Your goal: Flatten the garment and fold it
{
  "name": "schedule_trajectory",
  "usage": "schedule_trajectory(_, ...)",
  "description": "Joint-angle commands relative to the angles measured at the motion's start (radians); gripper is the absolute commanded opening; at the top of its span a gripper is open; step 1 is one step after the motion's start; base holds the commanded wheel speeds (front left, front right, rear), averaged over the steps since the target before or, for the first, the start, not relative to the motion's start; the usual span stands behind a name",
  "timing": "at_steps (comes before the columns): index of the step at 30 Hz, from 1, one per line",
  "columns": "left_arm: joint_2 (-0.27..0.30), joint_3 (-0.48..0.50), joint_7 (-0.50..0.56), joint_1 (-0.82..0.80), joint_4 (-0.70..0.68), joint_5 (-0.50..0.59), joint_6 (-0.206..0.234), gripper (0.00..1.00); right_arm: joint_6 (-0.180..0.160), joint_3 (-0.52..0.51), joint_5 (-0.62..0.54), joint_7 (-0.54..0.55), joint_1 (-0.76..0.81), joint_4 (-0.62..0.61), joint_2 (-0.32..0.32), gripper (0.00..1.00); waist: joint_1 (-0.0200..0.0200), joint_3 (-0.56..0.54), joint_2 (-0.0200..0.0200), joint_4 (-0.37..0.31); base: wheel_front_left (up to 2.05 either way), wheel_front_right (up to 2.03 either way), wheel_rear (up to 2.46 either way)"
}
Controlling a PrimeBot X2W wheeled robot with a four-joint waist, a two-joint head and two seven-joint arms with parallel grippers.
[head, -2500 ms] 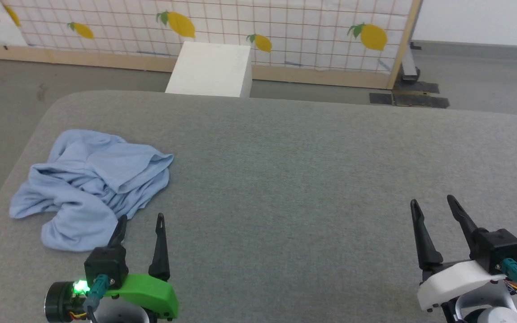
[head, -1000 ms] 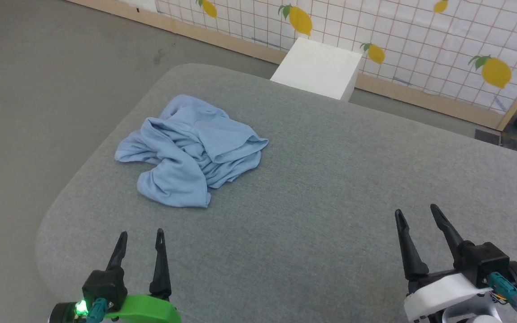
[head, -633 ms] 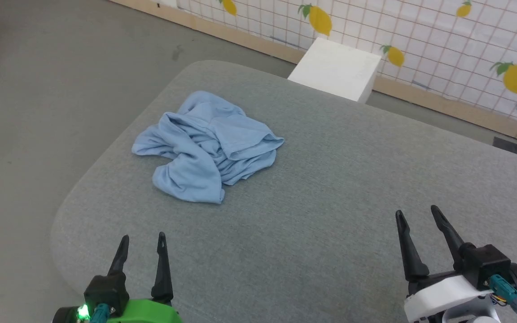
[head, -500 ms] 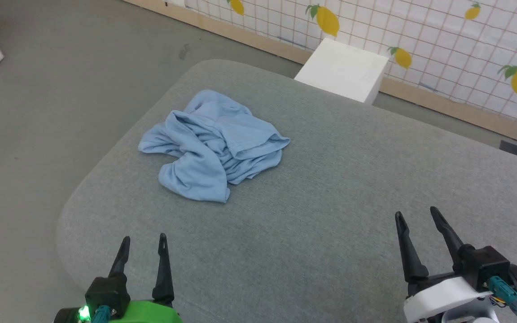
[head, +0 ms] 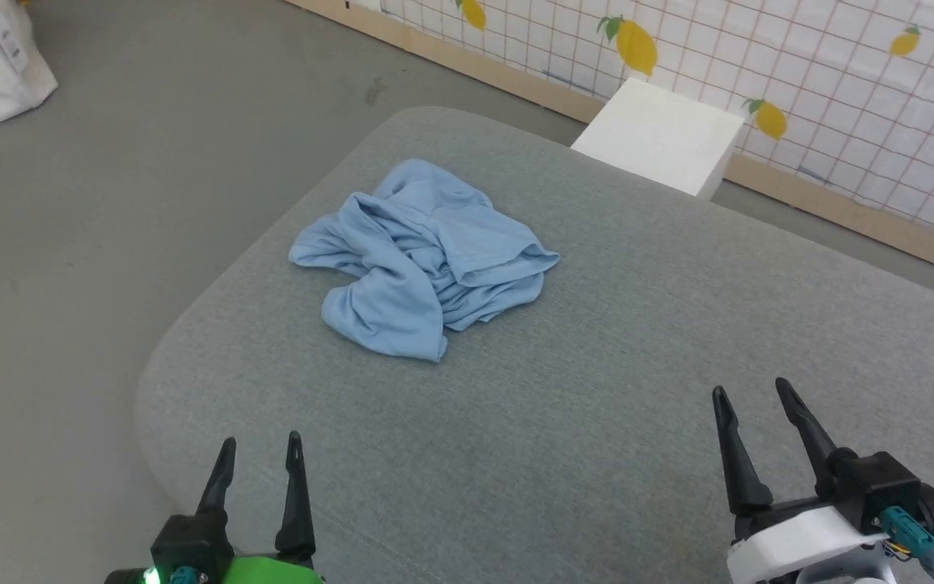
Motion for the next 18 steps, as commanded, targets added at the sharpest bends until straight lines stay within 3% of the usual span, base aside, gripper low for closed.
schedule_trajectory(1, -0.006, -0.001, -0.012, 0.014, 0.005, -0.005, 0.009, 1.0, -0.002, 0.001, 0.01, -0.013, 0.008, 0.006, 0.001, 1.0, 0.0, 0.001, 0.0, 0.011, 0.0, 0.0, 0.0)
schedule_trajectory(16, -0.006, 0.0, -0.018, 0.014, 0.012, -0.01, 0.006, 1.0, -0.002, -0.001, 0.013, -0.018, 0.01, 0.012, 0.001, 1.0, 0.0, -0.001, 0.0, 0.026, 0.0, 0.0, 0.0)
schedule_trajectory(18, -0.004, -0.006, -0.018, 0.0, 0.02, -0.024, -0.02, 1.0, -0.002, -0.002, 0.012, -0.018, 0.01, 0.01, 0.001, 1.0, 0.0, 0.001, 0.0, 0.026, 0.0, 0.0, 0.0)
